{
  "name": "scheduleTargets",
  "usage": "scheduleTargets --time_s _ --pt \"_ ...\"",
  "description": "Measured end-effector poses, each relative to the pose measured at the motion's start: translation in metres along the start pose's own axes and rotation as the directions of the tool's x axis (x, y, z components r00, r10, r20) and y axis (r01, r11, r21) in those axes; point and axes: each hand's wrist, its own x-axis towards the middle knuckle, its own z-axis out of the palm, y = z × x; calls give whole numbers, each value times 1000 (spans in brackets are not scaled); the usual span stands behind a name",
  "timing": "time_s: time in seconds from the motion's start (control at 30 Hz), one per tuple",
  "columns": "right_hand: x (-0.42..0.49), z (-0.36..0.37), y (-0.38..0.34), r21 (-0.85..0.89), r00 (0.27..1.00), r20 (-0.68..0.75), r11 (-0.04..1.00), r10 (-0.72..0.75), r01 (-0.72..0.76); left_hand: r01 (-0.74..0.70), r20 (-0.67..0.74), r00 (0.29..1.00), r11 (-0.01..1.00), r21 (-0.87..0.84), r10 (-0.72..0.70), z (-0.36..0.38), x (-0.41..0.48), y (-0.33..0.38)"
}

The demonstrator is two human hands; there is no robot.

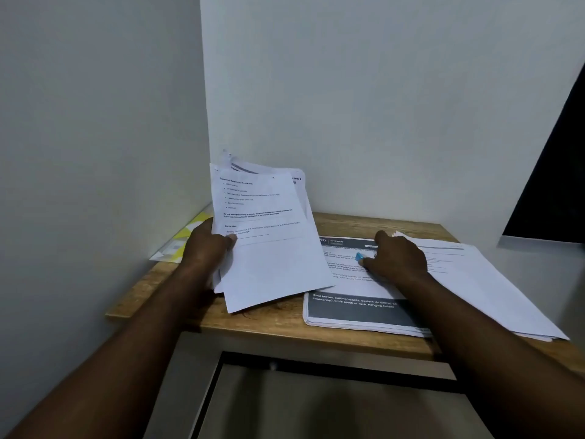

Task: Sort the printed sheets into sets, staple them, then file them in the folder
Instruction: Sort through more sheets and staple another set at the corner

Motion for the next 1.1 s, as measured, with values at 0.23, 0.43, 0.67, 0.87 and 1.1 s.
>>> scheduleTargets --time_s 0.23,0.43,0.67,0.87,1.1 --pt "17 -16 -50 564 999 -21 824 -45 49 -31 155 986 984 -174 58 -1 4 1" --pt "25 0 -98 965 937 217 205 -273 -164 -24 205 976 970 -240 75 -1 11 0" --pt "30 31 -122 993 968 48 118 -245 -19 170 416 908 950 -261 -48 -13 29 -11" --pt "22 39 -120 998 971 -5 62 -239 20 -13 314 946 976 -219 83 1 22 -12" --pt "31 9 -130 990 981 -122 56 -149 131 -144 156 971 964 -221 181 8 18 11"
